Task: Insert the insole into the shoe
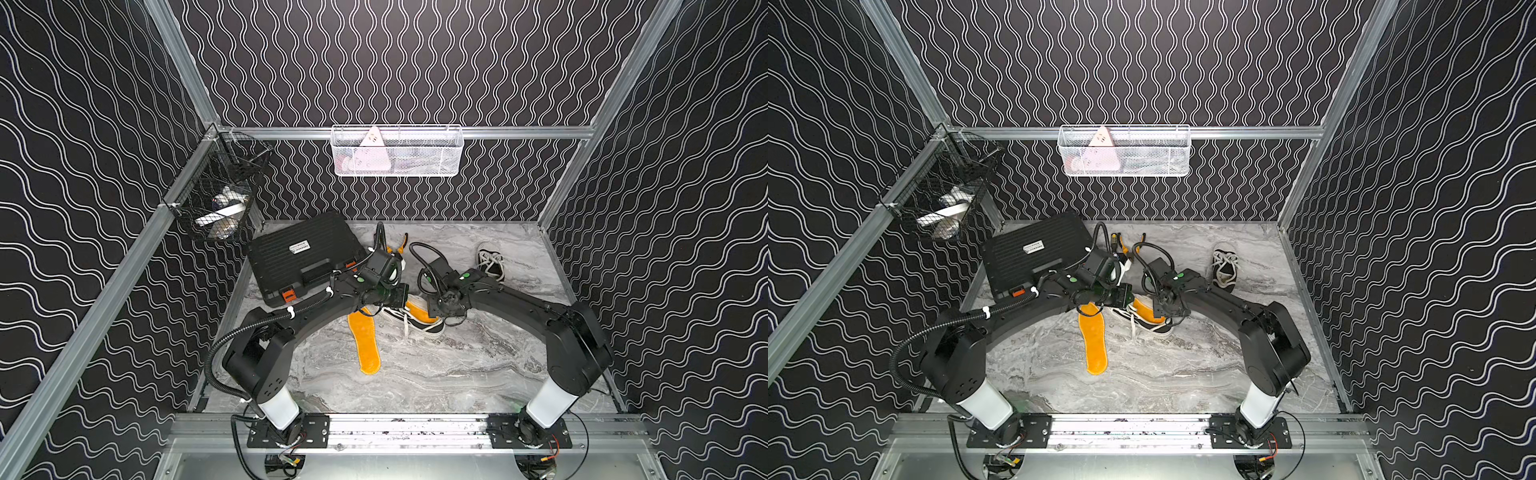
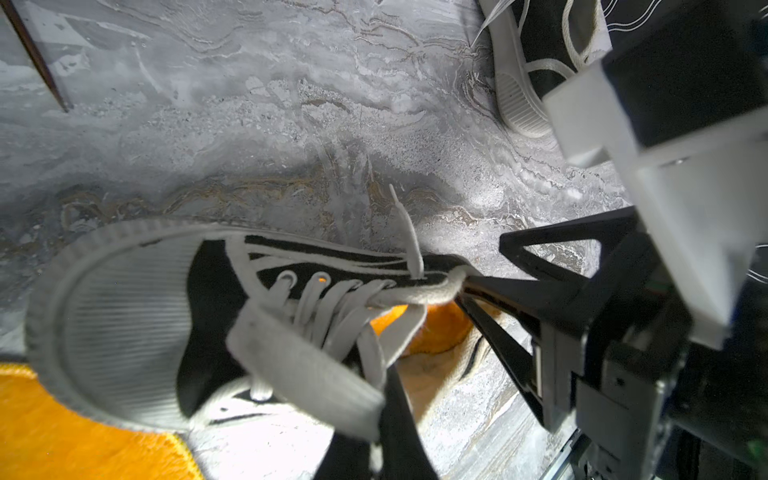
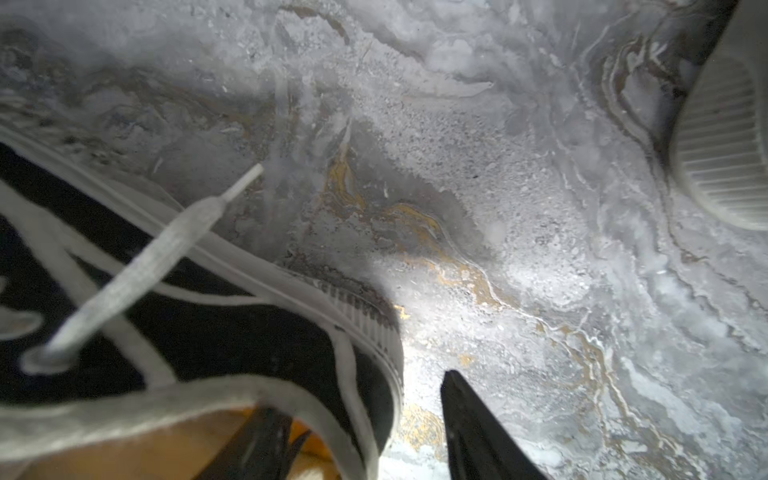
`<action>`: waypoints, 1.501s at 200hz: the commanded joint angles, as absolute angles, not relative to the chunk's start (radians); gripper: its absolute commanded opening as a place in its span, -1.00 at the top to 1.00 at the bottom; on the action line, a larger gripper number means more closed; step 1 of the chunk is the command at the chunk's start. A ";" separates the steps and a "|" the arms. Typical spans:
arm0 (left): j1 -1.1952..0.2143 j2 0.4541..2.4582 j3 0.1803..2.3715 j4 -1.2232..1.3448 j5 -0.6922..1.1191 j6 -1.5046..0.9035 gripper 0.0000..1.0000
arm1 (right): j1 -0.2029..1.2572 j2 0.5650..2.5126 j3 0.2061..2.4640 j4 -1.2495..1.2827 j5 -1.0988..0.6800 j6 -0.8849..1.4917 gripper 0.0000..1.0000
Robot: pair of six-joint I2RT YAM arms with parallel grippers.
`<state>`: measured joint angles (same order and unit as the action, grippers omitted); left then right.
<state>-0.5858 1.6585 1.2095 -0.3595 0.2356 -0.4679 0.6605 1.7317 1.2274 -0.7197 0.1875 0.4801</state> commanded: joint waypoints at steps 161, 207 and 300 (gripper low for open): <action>-0.586 1.794 1.327 -0.384 0.490 -0.106 1.00 | 0.581 1.511 1.033 -0.520 -0.057 0.474 -0.20; -0.586 1.837 1.384 -0.411 0.604 0.002 0.98 | 0.589 1.560 0.970 -0.412 -0.109 0.452 -0.11; -0.585 1.852 1.369 -0.348 0.613 0.046 0.97 | 0.650 1.576 0.814 -0.213 0.127 0.728 0.29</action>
